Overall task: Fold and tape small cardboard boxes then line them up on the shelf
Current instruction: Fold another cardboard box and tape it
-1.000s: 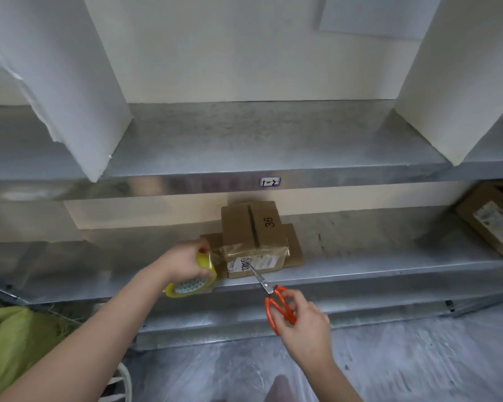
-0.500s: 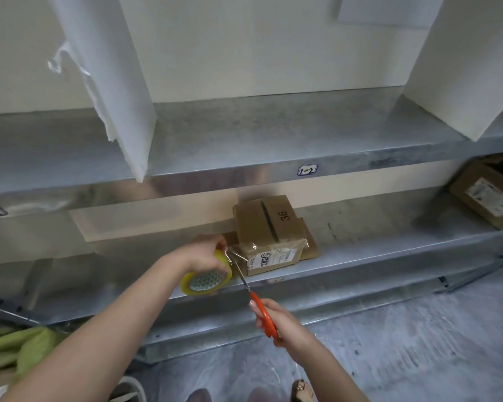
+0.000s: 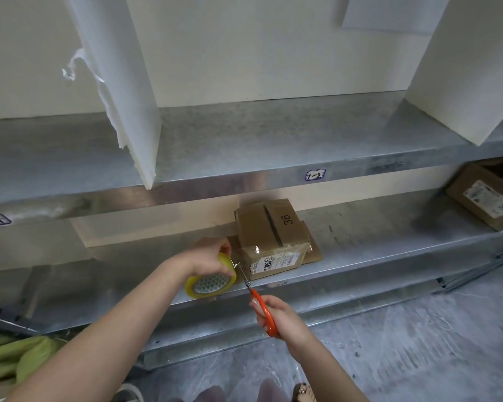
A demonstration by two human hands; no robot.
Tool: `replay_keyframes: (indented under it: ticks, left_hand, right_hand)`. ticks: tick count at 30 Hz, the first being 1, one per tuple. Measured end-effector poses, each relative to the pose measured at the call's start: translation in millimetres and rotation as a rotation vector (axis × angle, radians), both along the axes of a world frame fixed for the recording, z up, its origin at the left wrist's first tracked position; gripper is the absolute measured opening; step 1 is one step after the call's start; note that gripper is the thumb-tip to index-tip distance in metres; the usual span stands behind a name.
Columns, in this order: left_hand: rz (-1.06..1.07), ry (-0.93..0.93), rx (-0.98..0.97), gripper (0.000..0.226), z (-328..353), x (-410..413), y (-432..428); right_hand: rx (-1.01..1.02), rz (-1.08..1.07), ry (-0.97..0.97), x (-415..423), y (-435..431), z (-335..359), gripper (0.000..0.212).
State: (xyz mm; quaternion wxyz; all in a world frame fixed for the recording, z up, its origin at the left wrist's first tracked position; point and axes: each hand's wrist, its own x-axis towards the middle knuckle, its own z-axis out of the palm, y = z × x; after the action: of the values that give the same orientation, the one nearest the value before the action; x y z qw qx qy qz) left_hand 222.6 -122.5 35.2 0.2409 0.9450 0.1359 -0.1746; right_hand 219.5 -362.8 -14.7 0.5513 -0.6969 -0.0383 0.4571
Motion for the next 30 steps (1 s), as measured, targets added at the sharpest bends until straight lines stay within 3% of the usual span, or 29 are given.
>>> replay_keyframes:
  ticks: [5,8,13,18,24,30]
  left_hand:
    - [-0.004,-0.008,0.002,0.051,0,-1,-1]
    - [-0.011,-0.034,0.016,0.049,-2,0,-5]
    - [0.015,-0.047,0.027,0.046,-5,0,-15]
    - [0.051,-0.055,0.043,0.047,-3,-2,-26]
    - [0.151,-0.015,0.068,0.050,6,-11,-18]
    - [0.186,-0.058,0.095,0.049,3,-19,-21]
  right_hand:
    - [-0.090,0.045,-0.108,4,-3,-3,0.022]
    - [-0.126,0.176,-0.184,5,-3,-2,0.041]
    - [-0.277,0.323,-0.480,22,-13,-5,0.068]
    - [-0.231,0.413,-0.266,41,-21,-1,0.047]
    - [-0.203,0.442,-0.200,53,-36,0,0.032]
    - [-0.266,0.448,-0.453,55,-47,-8,0.052]
